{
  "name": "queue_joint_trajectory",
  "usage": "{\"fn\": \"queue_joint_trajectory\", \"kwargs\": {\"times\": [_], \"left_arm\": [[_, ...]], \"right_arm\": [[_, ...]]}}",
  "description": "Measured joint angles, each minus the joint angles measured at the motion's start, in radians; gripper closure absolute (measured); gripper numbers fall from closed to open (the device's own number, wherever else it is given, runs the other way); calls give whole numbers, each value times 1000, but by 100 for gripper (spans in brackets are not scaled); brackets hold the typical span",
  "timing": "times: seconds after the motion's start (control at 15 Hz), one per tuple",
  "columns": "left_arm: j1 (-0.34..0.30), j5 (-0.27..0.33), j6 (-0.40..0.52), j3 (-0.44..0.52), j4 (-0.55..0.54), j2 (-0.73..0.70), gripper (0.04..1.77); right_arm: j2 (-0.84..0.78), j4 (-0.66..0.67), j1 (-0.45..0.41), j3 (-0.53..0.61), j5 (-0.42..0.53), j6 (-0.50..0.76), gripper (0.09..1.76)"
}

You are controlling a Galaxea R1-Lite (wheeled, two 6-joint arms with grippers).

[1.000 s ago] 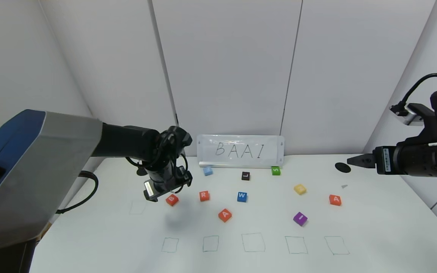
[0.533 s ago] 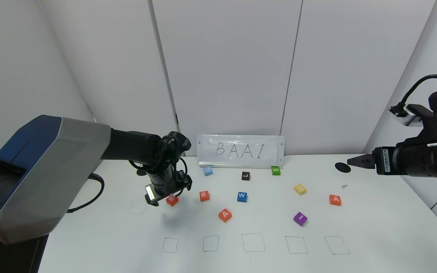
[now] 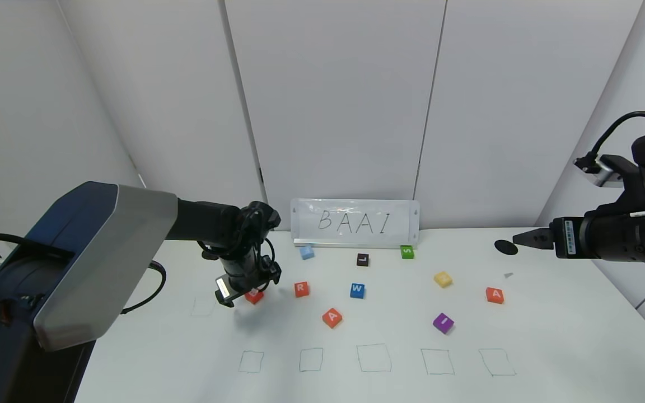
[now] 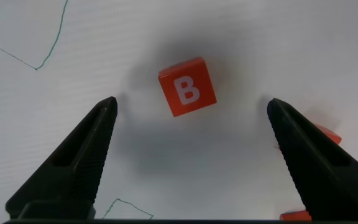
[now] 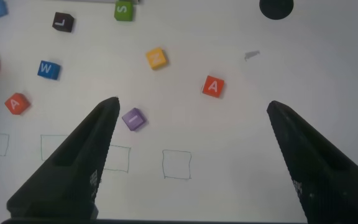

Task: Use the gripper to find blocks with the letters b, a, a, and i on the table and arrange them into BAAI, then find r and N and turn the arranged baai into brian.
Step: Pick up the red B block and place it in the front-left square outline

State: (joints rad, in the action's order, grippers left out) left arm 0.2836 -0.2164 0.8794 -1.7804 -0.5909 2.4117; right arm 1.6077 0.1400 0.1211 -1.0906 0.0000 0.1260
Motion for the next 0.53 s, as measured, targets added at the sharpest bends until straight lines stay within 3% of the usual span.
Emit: {"fn": "queue_joint_trajectory", "kwargs": {"times": [0.53], "left_arm": [[-1, -4, 11, -37, -3, 35, 9]], "right_arm": [[1, 0, -8, 0, 0, 0, 14]]}}
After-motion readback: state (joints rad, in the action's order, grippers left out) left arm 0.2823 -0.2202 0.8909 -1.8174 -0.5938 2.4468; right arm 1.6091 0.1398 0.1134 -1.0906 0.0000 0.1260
